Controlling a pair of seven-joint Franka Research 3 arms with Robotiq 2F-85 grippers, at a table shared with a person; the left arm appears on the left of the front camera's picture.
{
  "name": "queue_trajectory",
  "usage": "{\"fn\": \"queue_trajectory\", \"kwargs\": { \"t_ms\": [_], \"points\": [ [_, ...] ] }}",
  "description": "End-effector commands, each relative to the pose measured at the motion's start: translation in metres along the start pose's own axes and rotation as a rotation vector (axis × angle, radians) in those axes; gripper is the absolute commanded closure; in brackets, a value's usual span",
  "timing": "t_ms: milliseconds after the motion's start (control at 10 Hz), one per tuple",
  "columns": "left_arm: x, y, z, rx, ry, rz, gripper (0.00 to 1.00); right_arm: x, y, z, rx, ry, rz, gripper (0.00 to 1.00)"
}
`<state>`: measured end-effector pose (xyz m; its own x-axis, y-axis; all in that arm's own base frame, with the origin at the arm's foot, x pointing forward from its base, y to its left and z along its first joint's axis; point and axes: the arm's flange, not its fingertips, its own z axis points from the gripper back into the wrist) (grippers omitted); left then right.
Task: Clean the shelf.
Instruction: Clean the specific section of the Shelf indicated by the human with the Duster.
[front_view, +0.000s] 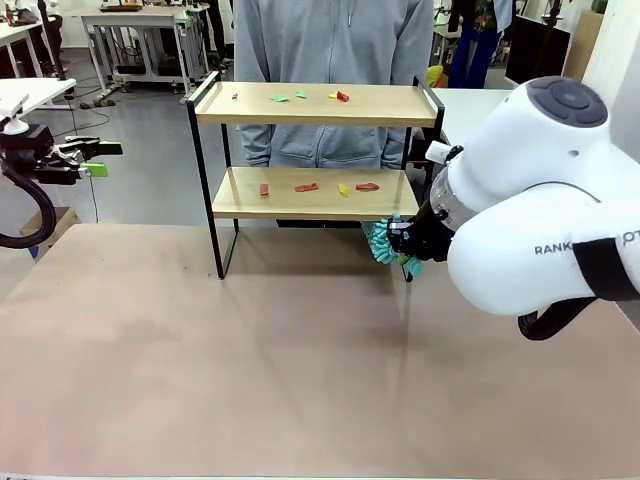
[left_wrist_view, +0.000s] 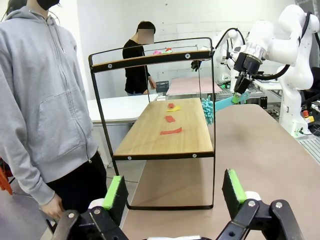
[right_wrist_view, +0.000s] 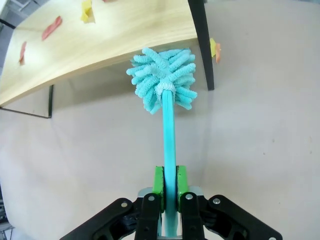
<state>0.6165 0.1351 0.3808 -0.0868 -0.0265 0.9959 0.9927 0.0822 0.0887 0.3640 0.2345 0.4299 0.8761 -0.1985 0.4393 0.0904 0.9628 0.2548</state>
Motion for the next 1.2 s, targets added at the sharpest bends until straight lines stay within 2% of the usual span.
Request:
{"fn": "queue_trajectory", "kwargs": {
  "t_ms": [0, 400, 700, 1000, 1100],
  "points": [
    [0.001, -0.002, 0.000, -0.003, 0.002, -0.010, 0.00, -0.015, -0.030, 0.022, 0.076, 0.042, 0.060, 0.87],
    [0.001, -0.002, 0.000, -0.003, 0.002, -0.010, 0.00, -0.019, -0.054, 0.037, 0.203, 0.082, 0.231, 0.87],
    [0.001, -0.002, 0.000, -0.003, 0.002, -0.010, 0.00, -0.025, -0.074, 0.047, 0.386, 0.108, 0.425, 0.87],
    [0.001, -0.002, 0.000, -0.003, 0.002, -0.010, 0.00, -0.021, -0.110, 0.046, 0.567, 0.229, 0.582, 0.87],
    [0.001, -0.002, 0.000, -0.003, 0.002, -0.010, 0.00, -0.021, -0.120, 0.044, 0.614, 0.237, 0.649, 0.87]
  ]
}}
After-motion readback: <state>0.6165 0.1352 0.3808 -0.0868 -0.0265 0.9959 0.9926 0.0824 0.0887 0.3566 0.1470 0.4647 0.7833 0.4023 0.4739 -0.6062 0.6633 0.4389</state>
